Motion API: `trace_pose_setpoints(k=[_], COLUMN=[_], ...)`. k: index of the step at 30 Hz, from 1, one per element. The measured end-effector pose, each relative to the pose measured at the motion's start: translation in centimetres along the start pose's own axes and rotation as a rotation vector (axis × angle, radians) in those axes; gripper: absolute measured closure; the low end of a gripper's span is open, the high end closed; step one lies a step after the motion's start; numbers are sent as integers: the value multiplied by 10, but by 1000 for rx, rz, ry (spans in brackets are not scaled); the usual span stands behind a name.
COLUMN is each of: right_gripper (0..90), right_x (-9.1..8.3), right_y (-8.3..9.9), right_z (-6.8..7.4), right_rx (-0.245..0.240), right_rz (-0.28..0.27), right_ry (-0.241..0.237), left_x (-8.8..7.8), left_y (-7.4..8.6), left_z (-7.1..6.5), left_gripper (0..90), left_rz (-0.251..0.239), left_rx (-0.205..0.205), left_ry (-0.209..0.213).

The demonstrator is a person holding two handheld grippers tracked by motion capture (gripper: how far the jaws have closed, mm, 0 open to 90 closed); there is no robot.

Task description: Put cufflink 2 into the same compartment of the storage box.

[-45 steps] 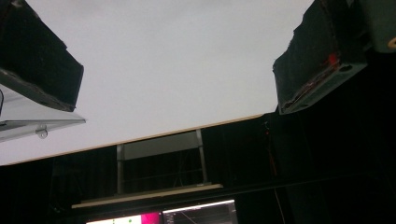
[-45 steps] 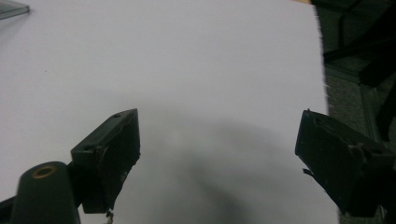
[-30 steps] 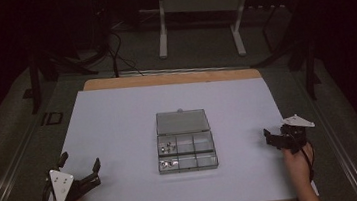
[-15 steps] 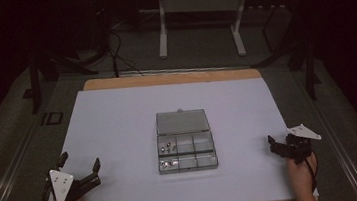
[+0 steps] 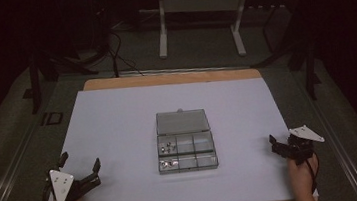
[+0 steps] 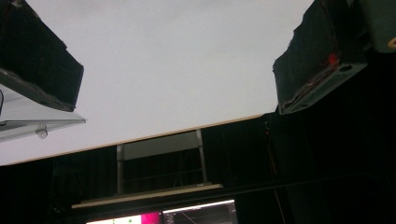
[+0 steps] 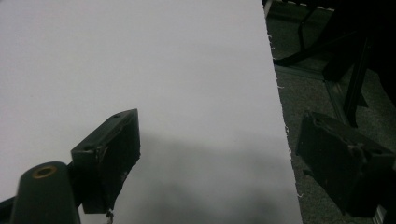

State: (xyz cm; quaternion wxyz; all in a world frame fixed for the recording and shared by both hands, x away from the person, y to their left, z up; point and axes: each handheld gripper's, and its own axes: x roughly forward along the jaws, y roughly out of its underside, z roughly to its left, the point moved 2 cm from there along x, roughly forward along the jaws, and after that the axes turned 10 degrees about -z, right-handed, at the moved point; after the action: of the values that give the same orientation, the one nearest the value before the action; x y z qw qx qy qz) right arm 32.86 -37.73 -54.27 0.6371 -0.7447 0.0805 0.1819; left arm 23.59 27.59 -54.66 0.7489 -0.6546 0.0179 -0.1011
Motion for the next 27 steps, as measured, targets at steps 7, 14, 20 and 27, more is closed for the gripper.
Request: trace_pose_setpoints(k=[7, 14, 20, 27], right_gripper=[139, 140, 140, 141], right_x=[0, 0, 1, 1], right_y=[0, 0, 0, 0], right_z=[0, 1, 1, 1], right_rx=[-7, -10, -9, -9], right_rz=[2, 4, 10, 15], right_ry=[-1, -5, -11, -14], left_x=[0, 0, 0, 0], left_y=[0, 0, 0, 0], left_z=[0, 0, 0, 0], left_gripper=[24, 24, 24, 24], left_rz=[-1, -1, 0, 1], left_rx=[-1, 1, 1, 3], left_ry=[0, 0, -2, -3])
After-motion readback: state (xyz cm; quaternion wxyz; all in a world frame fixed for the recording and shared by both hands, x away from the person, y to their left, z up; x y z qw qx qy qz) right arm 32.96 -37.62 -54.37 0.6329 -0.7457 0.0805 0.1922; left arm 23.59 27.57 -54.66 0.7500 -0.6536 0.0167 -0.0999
